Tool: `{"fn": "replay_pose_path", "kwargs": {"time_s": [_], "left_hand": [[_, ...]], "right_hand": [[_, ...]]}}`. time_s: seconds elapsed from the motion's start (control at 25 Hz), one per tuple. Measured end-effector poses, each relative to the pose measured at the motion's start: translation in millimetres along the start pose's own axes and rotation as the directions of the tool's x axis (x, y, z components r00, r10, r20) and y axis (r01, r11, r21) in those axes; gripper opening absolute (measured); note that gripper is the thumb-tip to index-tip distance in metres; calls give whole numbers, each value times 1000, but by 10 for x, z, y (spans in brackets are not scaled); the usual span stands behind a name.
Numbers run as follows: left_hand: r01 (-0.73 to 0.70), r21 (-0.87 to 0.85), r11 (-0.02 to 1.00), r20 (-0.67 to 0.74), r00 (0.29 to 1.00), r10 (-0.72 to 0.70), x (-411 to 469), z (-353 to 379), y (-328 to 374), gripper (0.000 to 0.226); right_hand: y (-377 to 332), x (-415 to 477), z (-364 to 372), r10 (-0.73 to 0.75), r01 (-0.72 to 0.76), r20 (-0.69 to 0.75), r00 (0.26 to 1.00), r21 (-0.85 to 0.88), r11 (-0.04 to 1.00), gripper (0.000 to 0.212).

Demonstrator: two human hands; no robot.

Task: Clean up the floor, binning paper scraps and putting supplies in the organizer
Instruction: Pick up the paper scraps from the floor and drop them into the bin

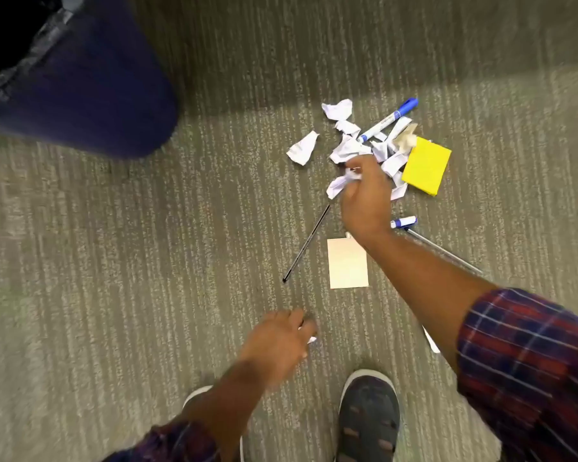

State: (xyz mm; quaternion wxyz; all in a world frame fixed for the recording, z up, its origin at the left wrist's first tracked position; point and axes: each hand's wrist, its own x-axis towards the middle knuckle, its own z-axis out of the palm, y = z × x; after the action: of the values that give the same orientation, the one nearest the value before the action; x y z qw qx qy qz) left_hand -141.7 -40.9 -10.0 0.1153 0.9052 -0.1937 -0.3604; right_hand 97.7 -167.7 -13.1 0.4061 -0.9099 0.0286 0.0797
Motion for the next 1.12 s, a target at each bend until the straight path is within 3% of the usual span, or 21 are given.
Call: {"fn": "replay_pose_path", "kwargs": {"time_s": [0.12,0.24,0.32,0.4,0.48,0.56,0.72,0.84,0.92,1.0,1.12], "left_hand": [[19,-1,1000,-16,1000,-19,68,-6,94,49],[125,-330,936,-153,971,-184,64,-80,102,32],[197,-625,755,-190,900,-392,44,-149,71,27],[172,-855,489,-157,813,-560,107,-230,-20,16],[116,-971,210,-53,749,-660,202,-385,-115,17],[94,-995,26,47,697,-715,257,-578,-214,21],[27,-979,-203,172,648,-742,218,-1006,-287,18],[-24,-955,-296,218,620,-753,115,-1398,-289,32],[-66,-919,-389,272,608,-746,47,-1718,-289,38],[-148,-867,-476,299,610,-734,-65,-2065,-299,45],[-177,-888,-424,258,573,-778,-376,-2664,-293,49]], "right_hand": [[159,53,-128,71,-72,-23,997,-70,995,31],[278,76,-138,-76,103,131,989,-213,972,32],[296,120,-124,-150,254,307,940,-335,907,35],[315,227,-114,-174,420,447,877,-539,730,46],[322,320,-92,-207,516,494,844,-644,565,43],[274,348,-45,-238,536,493,837,-649,540,27],[63,293,-122,-151,307,335,930,-487,817,15],[-253,188,-241,90,-30,228,969,-253,967,30],[-579,81,-384,258,-248,233,938,-72,966,33],[-898,-21,-526,332,-388,300,894,147,910,37],[-1528,-155,-761,274,-377,351,896,271,886,36]]}}
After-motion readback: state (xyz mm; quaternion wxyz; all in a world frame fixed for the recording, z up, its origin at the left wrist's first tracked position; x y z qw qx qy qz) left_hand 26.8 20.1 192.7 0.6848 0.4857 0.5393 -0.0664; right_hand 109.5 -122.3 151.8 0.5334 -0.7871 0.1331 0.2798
